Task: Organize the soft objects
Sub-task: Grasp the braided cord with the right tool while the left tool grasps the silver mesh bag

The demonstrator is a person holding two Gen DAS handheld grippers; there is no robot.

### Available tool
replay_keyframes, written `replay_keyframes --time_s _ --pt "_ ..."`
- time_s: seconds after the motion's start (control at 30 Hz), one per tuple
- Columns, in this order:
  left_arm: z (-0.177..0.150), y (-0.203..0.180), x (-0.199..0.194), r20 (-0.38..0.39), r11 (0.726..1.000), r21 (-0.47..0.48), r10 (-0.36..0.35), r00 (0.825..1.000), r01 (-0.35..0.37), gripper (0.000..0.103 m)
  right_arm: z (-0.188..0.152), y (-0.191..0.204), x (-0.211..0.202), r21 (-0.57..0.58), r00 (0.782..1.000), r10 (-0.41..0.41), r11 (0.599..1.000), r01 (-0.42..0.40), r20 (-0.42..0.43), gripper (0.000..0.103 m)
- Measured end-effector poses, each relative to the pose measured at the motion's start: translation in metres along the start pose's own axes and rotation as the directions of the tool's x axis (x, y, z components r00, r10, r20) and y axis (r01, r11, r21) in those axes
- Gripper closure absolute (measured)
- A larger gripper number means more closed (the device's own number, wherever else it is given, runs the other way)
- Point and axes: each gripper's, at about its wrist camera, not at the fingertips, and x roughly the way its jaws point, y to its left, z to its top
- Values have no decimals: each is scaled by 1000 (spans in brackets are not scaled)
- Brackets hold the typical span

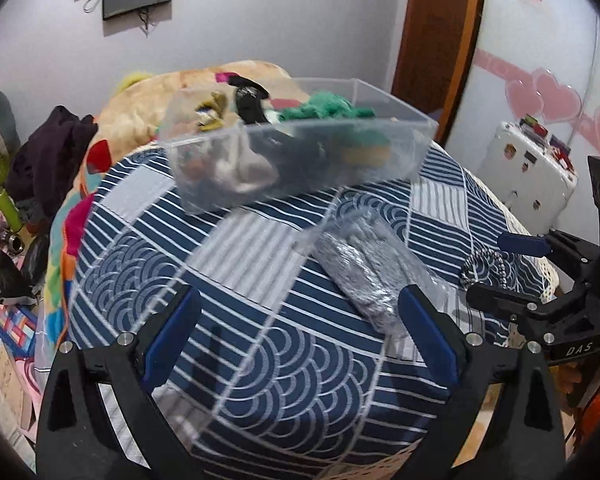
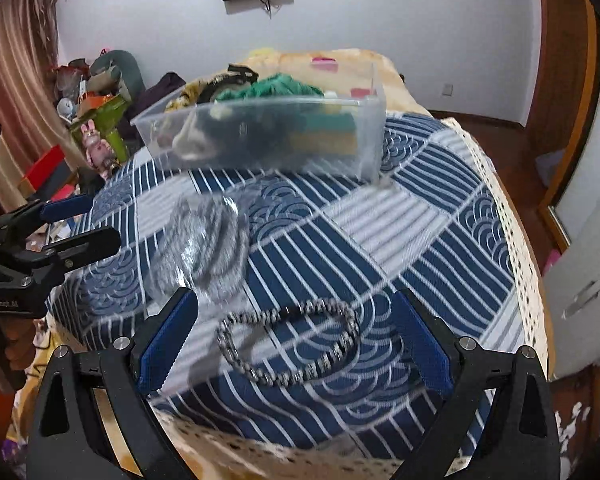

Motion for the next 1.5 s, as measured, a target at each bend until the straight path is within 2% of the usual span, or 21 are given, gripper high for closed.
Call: replay_keyframes --time_s 0.07,0.13,0.23,0.3,0.43,0.53,0.73,0.8,0.9,1.07,1.33,1.5 --pt "0 -5 7 -16 1000 -3 -21 1000 21 3 -8 -2 -1 -5 1000 -6 1000 6 -10 11" --pt "0 -10 14 -32 999 -11 -39 999 39 3 -12 -4 0 -6 1000 2 1000 -2 -24 27" --pt "2 -14 25 -52 998 -27 -65 997 64 3 -18 -6 0 -8 999 14 1000 -14 -36 45" --pt "3 -16 31 -60 996 -43 -79 995 77 3 -20 -8 -3 -14 1000 2 1000 -2 -23 51" --pt "6 -20 42 -65 993 -70 -95 993 90 3 -19 -13 -5 0 1000 20 1000 -20 -6 71" --pt "8 -26 45 -57 991 -67 -120 991 116 4 -18 -13 -7 0 1000 24 1000 -24 5 81" --pt "11 -35 50 -43 993 -29 -118 992 117 32 -15 -13 -10 9 1000 23 1000 -23 20 88" --pt "12 -33 49 -41 992 -28 -124 991 123 52 -13 -15 -10 20 999 29 999 -29 24 88" --pt "14 -27 46 -27 990 -48 -137 990 136 67 -10 -15 -13 24 999 27 999 -28 35 88" --pt "20 -18 33 16 992 -68 -103 995 104 75 -3 -12 -20 14 997 25 1000 -26 78 89" --pt "38 -4 8 101 993 -78 -80 992 89 75 23 -4 -29 -10 986 39 999 -38 161 89" --pt "57 5 -6 168 996 -73 -39 985 52 75 48 3 -32 -33 973 47 999 -41 227 89"
